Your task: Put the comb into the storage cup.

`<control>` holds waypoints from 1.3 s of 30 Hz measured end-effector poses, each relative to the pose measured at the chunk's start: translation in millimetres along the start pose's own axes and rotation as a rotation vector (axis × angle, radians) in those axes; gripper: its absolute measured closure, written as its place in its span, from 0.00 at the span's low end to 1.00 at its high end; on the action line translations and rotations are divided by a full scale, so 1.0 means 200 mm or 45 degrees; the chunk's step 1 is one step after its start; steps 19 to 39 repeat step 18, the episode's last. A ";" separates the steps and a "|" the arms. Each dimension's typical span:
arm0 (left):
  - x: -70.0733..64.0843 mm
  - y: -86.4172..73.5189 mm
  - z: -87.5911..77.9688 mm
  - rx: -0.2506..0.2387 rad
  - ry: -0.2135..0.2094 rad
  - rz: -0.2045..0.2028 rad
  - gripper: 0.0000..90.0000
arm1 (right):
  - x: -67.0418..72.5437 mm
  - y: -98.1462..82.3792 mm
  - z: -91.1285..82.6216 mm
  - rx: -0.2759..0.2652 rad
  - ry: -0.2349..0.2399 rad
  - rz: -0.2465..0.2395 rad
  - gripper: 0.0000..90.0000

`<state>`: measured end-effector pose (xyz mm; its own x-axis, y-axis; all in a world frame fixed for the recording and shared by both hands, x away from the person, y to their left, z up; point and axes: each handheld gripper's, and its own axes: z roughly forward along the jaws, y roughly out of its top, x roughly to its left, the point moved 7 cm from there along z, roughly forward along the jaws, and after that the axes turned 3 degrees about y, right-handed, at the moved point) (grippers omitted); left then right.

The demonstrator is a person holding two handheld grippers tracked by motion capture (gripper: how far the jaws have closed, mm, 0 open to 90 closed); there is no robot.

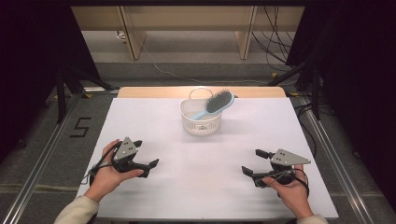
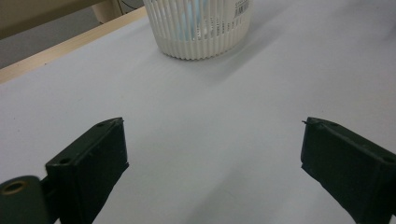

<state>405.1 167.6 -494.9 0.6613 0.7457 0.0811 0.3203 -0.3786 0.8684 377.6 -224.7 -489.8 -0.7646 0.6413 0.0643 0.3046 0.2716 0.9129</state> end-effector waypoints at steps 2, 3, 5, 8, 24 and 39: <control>0.00 0.00 0.00 -0.001 0.003 0.005 0.07 | -0.01 0.00 -0.01 -0.006 -0.005 0.007 0.17; 0.00 0.00 -0.01 -0.004 0.002 0.006 0.07 | -0.01 -0.01 -0.02 -0.008 -0.010 0.009 0.17; 0.00 -0.01 -0.01 -0.008 0.004 0.003 0.07 | -0.02 -0.01 -0.03 -0.009 -0.013 0.010 0.17; 0.00 -0.01 -0.01 -0.018 0.011 -0.001 0.07 | -0.02 -0.01 -0.04 -0.008 -0.014 0.011 0.17; 0.00 -0.01 -0.01 -0.045 0.035 0.001 0.07 | -0.02 -0.01 -0.02 -0.009 -0.017 0.008 0.17; 0.00 -0.01 -0.01 -0.045 0.035 0.001 0.07 | -0.02 -0.01 -0.02 -0.009 -0.017 0.008 0.17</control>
